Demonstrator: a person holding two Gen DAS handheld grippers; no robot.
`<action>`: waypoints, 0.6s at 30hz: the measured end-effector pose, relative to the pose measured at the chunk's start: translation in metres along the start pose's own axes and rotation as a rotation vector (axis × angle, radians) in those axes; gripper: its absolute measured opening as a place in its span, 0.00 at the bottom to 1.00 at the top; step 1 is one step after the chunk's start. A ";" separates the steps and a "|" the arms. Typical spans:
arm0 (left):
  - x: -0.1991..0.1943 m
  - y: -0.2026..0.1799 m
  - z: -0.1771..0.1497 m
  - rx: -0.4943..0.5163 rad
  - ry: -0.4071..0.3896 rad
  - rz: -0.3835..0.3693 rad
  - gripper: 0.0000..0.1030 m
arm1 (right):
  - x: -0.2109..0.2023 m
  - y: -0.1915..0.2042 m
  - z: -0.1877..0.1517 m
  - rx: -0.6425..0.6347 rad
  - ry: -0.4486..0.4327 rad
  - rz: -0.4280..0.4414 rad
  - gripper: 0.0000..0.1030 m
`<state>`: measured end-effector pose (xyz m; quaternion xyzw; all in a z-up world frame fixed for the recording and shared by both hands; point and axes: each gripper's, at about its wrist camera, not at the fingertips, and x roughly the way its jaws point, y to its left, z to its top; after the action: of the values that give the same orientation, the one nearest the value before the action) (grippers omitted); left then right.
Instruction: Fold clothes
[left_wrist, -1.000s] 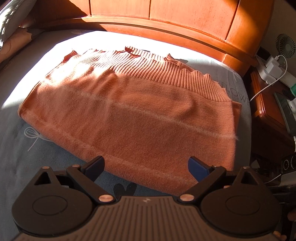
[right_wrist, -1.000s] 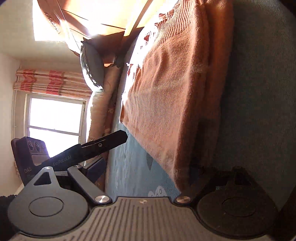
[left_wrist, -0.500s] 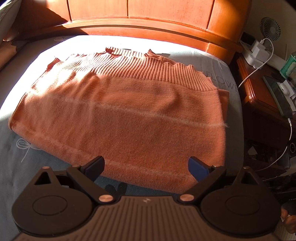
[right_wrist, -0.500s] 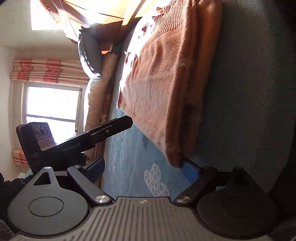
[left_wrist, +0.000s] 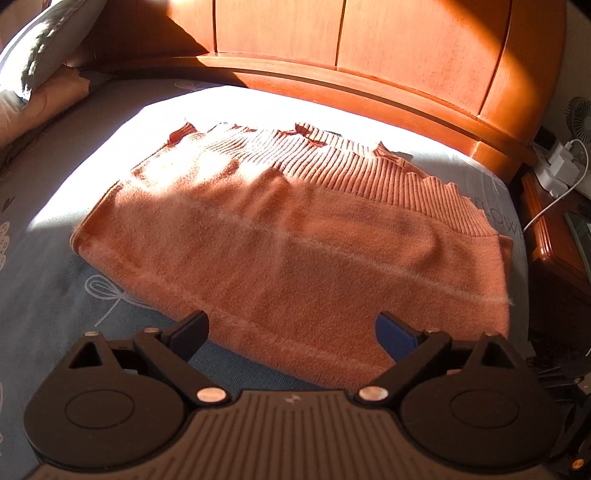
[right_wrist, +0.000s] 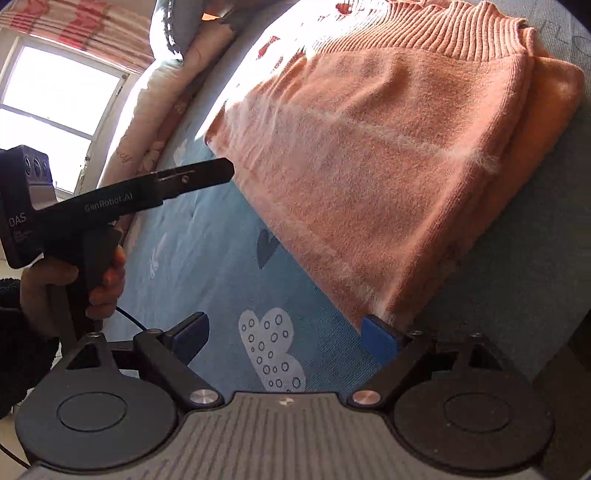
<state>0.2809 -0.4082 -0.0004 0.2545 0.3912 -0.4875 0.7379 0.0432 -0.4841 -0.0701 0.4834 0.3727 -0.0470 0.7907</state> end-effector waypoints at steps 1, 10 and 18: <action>-0.006 0.007 0.000 -0.006 -0.026 0.030 0.94 | 0.003 0.002 0.000 -0.013 0.029 -0.029 0.90; -0.123 0.041 -0.006 -0.111 -0.157 0.420 0.94 | 0.002 0.092 0.063 -0.404 0.109 -0.174 0.90; -0.238 0.060 -0.023 -0.309 -0.153 0.659 0.99 | -0.007 0.209 0.096 -0.850 0.151 -0.381 0.90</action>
<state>0.2769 -0.2432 0.1832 0.2154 0.3010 -0.1766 0.9120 0.1809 -0.4527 0.1112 0.0419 0.4974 0.0007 0.8665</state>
